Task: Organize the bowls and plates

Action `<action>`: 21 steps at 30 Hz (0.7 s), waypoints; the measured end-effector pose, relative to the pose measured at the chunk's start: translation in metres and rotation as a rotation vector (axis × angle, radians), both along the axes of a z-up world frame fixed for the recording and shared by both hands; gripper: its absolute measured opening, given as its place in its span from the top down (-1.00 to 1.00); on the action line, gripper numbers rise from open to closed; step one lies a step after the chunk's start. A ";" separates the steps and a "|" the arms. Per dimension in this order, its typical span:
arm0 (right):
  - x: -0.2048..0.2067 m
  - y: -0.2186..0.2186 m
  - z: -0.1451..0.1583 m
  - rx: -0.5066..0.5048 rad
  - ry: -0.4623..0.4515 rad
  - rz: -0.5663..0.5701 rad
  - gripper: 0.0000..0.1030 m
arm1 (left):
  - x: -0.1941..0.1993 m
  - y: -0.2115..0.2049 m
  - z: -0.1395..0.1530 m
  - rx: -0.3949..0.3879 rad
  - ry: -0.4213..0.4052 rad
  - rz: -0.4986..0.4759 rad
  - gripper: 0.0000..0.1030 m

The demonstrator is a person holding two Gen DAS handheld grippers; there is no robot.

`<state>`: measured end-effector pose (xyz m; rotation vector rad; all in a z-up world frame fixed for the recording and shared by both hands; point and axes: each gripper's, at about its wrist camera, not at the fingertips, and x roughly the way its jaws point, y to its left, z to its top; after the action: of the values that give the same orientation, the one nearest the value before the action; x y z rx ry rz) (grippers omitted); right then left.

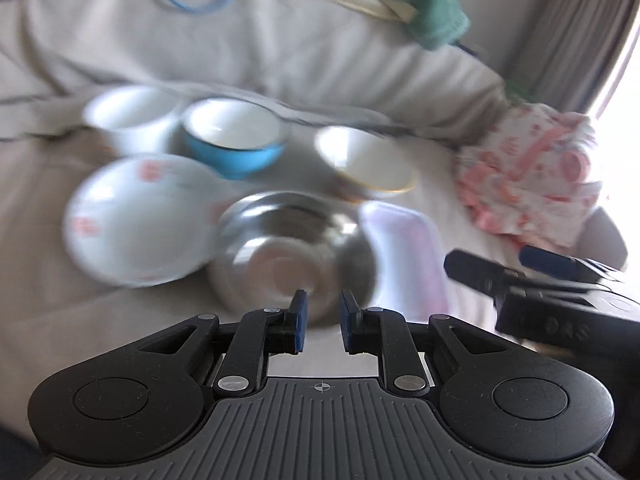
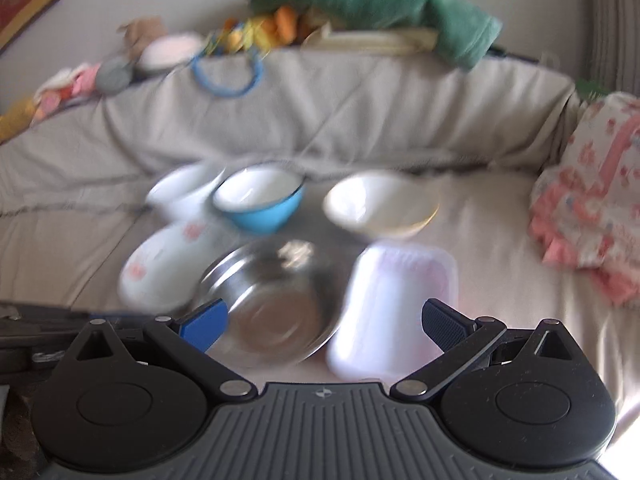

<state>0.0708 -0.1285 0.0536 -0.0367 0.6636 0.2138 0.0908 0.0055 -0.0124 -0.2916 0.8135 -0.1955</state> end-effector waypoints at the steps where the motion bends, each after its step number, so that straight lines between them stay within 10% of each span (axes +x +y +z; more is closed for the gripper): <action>1: 0.013 -0.014 -0.002 -0.015 -0.005 -0.032 -1.00 | 0.015 -0.005 -0.002 -0.013 0.007 -0.028 0.61; 8: 0.086 -0.097 -0.056 0.001 0.194 -0.167 -1.00 | 0.130 -0.054 -0.013 0.012 0.038 -0.185 0.61; 17: 0.125 -0.116 -0.119 0.257 0.412 -0.048 -0.72 | 0.219 -0.097 -0.065 0.270 0.258 -0.208 0.59; 21: 0.138 -0.114 -0.125 0.316 0.432 0.059 -0.61 | 0.230 -0.103 -0.080 0.254 0.337 -0.213 0.60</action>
<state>0.2092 -0.2426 -0.0716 0.3009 1.0522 0.3872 0.3206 -0.0971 -0.0929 0.0050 1.1933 -0.2431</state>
